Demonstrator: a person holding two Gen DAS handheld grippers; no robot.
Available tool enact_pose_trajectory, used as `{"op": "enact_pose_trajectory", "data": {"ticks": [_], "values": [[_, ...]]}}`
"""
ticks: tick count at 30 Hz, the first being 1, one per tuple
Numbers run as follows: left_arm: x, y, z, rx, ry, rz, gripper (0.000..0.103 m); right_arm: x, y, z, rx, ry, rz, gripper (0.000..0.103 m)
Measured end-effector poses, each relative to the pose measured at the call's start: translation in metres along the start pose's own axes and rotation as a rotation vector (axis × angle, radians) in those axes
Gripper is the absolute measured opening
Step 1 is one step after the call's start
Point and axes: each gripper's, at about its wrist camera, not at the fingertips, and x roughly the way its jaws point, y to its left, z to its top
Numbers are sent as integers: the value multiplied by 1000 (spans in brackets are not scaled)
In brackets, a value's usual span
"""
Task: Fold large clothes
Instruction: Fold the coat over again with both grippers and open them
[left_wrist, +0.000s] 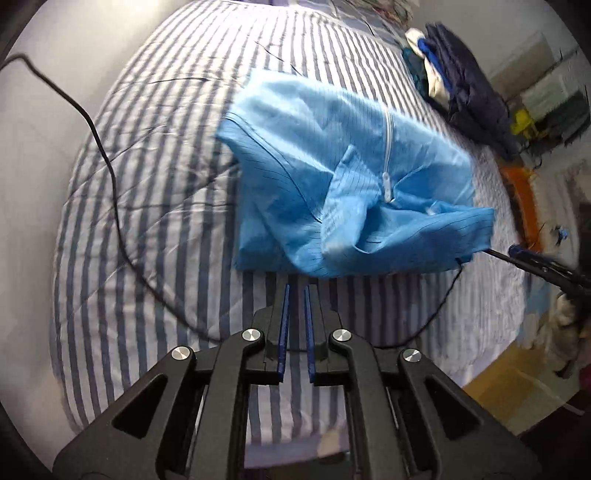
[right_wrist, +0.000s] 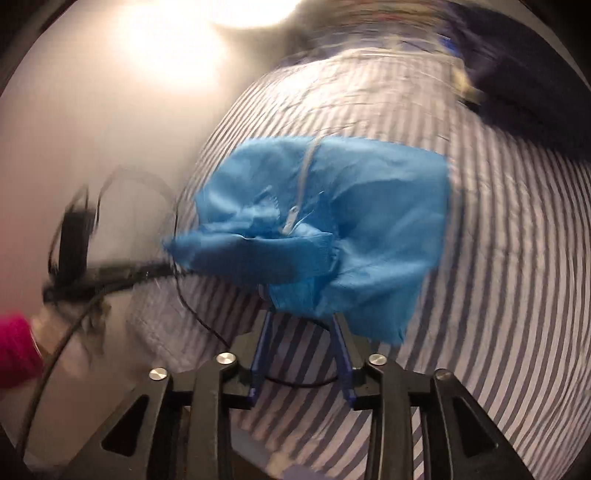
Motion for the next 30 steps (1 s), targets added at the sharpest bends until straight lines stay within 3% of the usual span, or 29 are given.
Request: {"op": "enact_pose_trajectory", "data": {"ticks": [1,3,8,14,16,20,26,30], "values": [[-8,4,0,-36,-5,-25,15,-2,-7,0,49,-11,15,43],[-14,9,3,-84,-19,-53,34,-2,-22,-1,171,-37,56,46],[-15,6,29,-121,-47,-78,34,-1,-36,-8,363,-101,111,46],[-25,-15,68,-39,-162,-108,34,2,-17,25,273,-181,103,45],[-10,-26,82,18,-128,-125,34,18,-4,43,192,-154,101,45],[24,-41,89,98,-35,-134,34,65,19,47,80,15,134,44],[73,-27,30,160,159,-28,34,90,42,-33,-40,329,144,40],[73,-10,-5,163,217,11,34,44,42,-65,-14,339,132,40]]}}
